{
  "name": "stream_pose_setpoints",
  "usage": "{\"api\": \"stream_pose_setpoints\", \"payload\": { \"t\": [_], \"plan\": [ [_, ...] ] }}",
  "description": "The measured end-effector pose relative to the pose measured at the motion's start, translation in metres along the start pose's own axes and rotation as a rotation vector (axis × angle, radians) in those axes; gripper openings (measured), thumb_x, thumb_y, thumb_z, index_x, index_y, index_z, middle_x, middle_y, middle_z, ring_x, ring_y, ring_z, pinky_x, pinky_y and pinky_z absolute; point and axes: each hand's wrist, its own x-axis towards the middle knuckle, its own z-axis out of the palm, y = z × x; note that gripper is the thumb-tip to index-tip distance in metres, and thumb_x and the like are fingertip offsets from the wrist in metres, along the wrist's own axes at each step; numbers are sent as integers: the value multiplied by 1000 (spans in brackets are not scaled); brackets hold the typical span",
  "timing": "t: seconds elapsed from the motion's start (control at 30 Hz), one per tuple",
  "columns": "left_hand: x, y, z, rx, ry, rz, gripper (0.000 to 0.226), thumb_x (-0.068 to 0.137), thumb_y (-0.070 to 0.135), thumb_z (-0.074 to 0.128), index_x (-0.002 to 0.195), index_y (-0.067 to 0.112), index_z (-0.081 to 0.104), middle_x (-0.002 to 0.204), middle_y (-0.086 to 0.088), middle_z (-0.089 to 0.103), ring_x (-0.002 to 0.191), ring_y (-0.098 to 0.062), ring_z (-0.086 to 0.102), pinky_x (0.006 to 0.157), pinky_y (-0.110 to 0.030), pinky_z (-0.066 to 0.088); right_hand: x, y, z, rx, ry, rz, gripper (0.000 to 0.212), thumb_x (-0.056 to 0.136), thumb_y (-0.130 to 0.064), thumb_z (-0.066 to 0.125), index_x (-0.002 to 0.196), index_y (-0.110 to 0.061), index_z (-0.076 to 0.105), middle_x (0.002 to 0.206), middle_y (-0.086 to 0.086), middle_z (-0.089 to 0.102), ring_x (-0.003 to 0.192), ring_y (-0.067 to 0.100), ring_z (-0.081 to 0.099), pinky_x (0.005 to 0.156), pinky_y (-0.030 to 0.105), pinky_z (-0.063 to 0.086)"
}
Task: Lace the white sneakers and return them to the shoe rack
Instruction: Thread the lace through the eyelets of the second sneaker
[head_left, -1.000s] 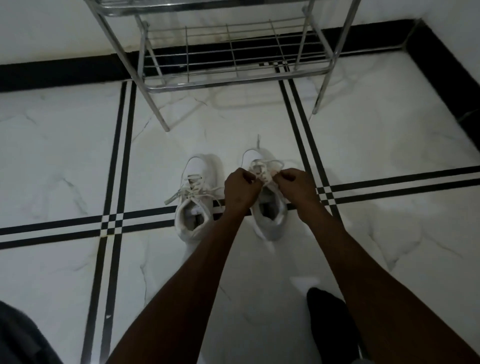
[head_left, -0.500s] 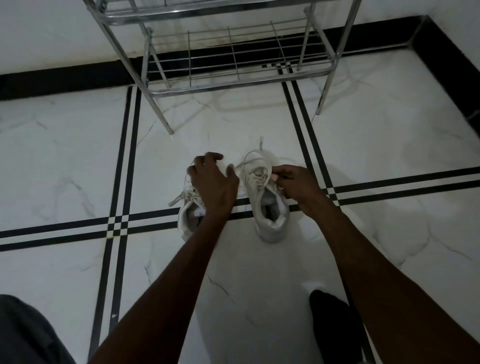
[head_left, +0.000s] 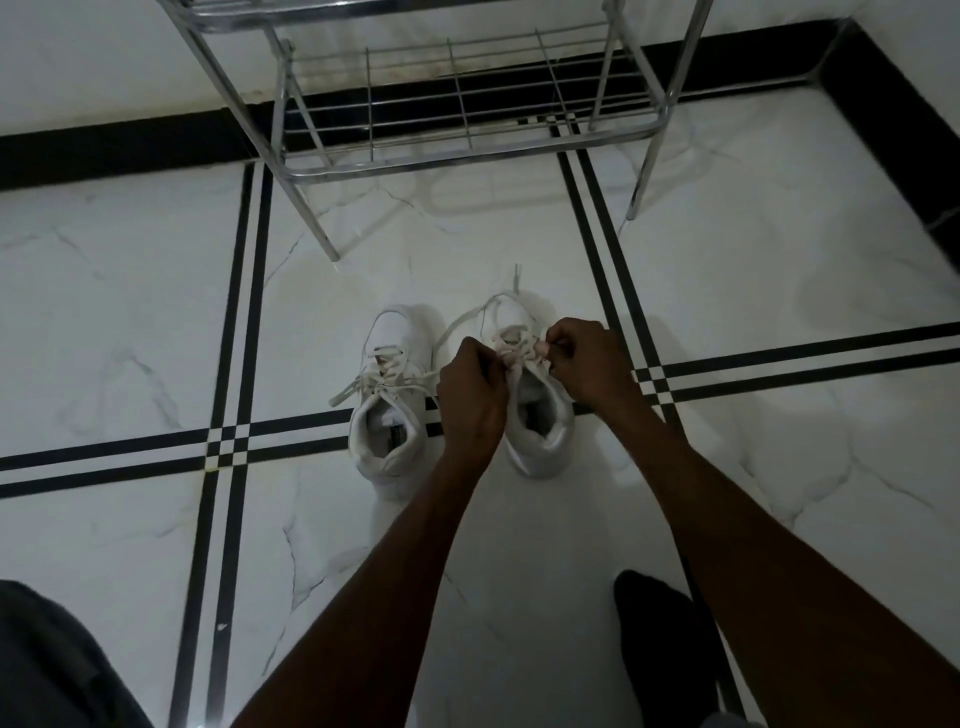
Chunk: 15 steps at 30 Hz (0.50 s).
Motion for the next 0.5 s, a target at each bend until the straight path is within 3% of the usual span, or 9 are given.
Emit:
{"api": "stream_pose_setpoints", "payload": {
  "t": [0.07, 0.17, 0.3, 0.37, 0.5],
  "plan": [
    [-4, 5, 2, 74, 50, 13, 9, 100, 14, 53, 93, 8, 55, 79, -12, 67, 70, -27, 63, 60, -35, 41, -5, -2, 8, -82, 65, -46, 9, 92, -14, 68, 97, -9, 63, 93, 5, 72, 86, 22, 69, 73, 35, 55],
    [-10, 11, 7, 109, 118, -12, 14, 104, 15, 48, 99, 4, 56, 78, -9, 62, 66, -22, 54, 60, -31, 33, -10, -3, 16, -108, 103, -71, 11, 92, -7, 63, 95, -10, 53, 97, 12, 73, 91, 27, 71, 70, 43, 59],
    [-12, 10, 13, 116, 173, -35, 14, 104, 13, 47, 99, 3, 56, 76, -6, 59, 64, -18, 48, 51, -27, 22, -11, -2, 17, -54, 159, 1, 11, 96, -10, 59, 92, -12, 48, 92, 5, 67, 81, 22, 65, 50, 22, 35],
    [-10, 9, 14, 106, 190, -33, 13, 104, 13, 48, 98, 4, 56, 75, -7, 61, 64, -20, 51, 49, -26, 24, -12, 0, 19, -21, 184, 38, 8, 98, -15, 55, 95, -9, 50, 94, 10, 68, 82, 25, 63, 52, 27, 35],
    [-6, -1, 15, 12, 178, -55, 18, 104, 18, 51, 97, 4, 58, 82, -12, 69, 76, -30, 66, 62, -34, 43, -12, 1, 23, 43, 186, 102, 18, 100, -26, 54, 98, -9, 54, 96, 12, 69, 90, 31, 65, 70, 38, 49]
  ]
}}
